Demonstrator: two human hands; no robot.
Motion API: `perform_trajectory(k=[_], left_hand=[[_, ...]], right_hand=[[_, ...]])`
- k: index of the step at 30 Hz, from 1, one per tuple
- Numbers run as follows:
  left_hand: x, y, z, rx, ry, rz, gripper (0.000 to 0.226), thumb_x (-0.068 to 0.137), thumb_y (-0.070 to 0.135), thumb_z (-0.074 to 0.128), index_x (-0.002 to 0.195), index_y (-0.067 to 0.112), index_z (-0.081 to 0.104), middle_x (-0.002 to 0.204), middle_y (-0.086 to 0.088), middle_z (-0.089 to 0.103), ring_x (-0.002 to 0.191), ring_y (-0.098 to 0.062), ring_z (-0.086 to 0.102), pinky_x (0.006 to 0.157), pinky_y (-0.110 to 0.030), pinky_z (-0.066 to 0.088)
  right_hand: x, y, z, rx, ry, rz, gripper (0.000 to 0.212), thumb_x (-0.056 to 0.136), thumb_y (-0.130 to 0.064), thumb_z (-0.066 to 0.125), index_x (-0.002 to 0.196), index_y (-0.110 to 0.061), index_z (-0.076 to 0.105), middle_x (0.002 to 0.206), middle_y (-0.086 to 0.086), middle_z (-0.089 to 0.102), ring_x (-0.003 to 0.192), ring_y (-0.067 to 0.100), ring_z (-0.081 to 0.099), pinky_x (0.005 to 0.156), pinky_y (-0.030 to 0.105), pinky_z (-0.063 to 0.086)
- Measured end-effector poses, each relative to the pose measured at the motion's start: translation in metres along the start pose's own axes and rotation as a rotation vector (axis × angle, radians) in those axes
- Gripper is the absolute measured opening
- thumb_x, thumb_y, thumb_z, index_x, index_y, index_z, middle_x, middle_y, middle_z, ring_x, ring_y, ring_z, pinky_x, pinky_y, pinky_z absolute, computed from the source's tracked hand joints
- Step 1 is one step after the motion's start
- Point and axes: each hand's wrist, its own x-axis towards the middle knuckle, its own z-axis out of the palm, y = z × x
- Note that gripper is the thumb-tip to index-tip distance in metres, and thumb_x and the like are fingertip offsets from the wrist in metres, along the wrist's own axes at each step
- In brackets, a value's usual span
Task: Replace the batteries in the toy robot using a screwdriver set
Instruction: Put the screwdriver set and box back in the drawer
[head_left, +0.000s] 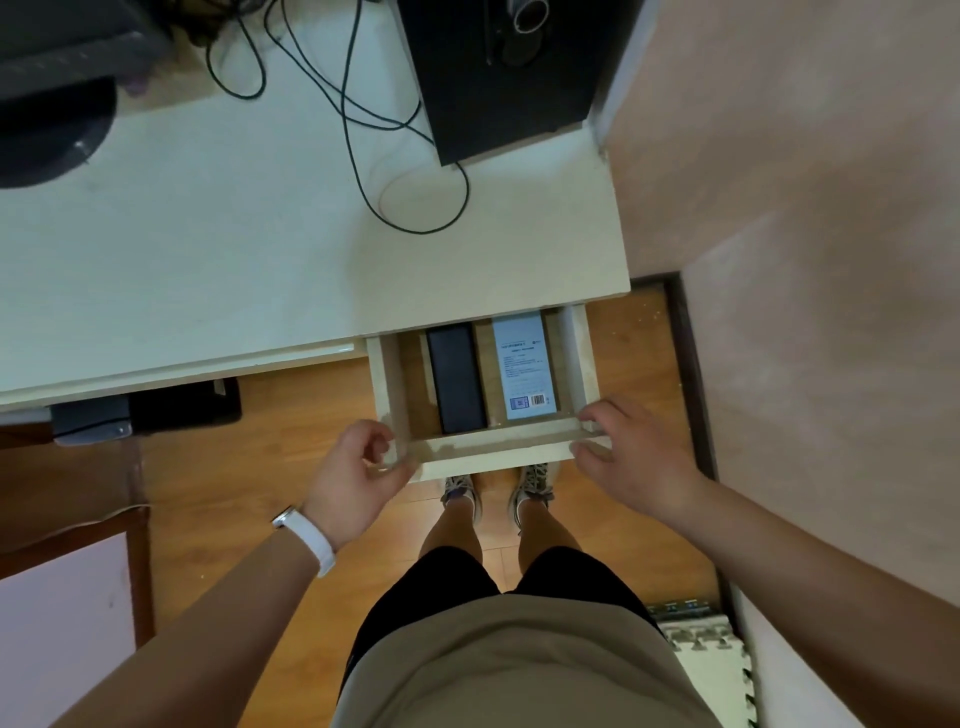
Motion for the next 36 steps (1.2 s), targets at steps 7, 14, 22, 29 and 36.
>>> perform_trajectory(k=[7, 14, 22, 29, 36], left_hand=[[-0.009, -0.037, -0.006, 0.207, -0.023, 0.025, 0.035, 0.076, 0.032, 0.084, 0.099, 0.031, 0.059, 0.1, 0.011, 0.061, 0.091, -0.011, 0.059, 0.081, -0.029, 0.049], [-0.003, -0.036, -0.002, 0.148, 0.072, -0.01, 0.025, 0.079, 0.033, 0.082, 0.097, 0.031, 0.064, 0.095, 0.015, 0.063, 0.084, -0.006, 0.059, 0.069, -0.02, 0.044], [0.033, -0.008, -0.006, 0.004, 0.237, -0.12, 0.044, 0.082, 0.043, 0.077, 0.119, 0.024, 0.063, 0.097, 0.003, 0.067, 0.089, -0.012, 0.063, 0.067, -0.026, 0.05], [0.061, 0.007, 0.002, -0.187, 0.362, -0.276, 0.038, 0.082, 0.049, 0.075, 0.104, 0.018, 0.069, 0.095, 0.003, 0.071, 0.089, -0.02, 0.066, 0.074, -0.032, 0.05], [0.088, 0.021, -0.006, -0.147, 0.461, -0.251, 0.038, 0.081, 0.051, 0.075, 0.078, 0.018, 0.057, 0.078, 0.002, 0.063, 0.073, -0.02, 0.058, 0.06, -0.027, 0.039]], right_hand=[[-0.008, 0.028, -0.003, -0.119, 0.035, -0.005, 0.04, 0.08, -0.038, 0.072, 0.113, -0.019, 0.062, 0.11, -0.006, 0.057, 0.092, 0.012, 0.054, 0.073, 0.028, 0.051], [-0.001, 0.029, -0.01, -0.045, 0.067, 0.035, 0.034, 0.078, -0.035, 0.076, 0.104, -0.017, 0.065, 0.101, -0.005, 0.059, 0.08, 0.014, 0.059, 0.068, 0.032, 0.054], [0.035, 0.019, -0.012, 0.308, 0.212, 0.339, 0.066, 0.08, -0.044, 0.074, 0.135, -0.017, 0.049, 0.124, -0.001, 0.06, 0.113, 0.017, 0.058, 0.086, 0.028, 0.05], [0.066, 0.009, -0.012, 0.483, 0.273, 0.442, 0.066, 0.08, -0.05, 0.071, 0.134, -0.018, 0.051, 0.119, -0.005, 0.064, 0.109, 0.01, 0.06, 0.077, 0.026, 0.051], [0.098, 0.0, -0.023, 0.501, 0.353, 0.456, 0.057, 0.079, -0.051, 0.072, 0.123, -0.017, 0.057, 0.107, -0.008, 0.063, 0.097, 0.009, 0.059, 0.071, 0.024, 0.046]])
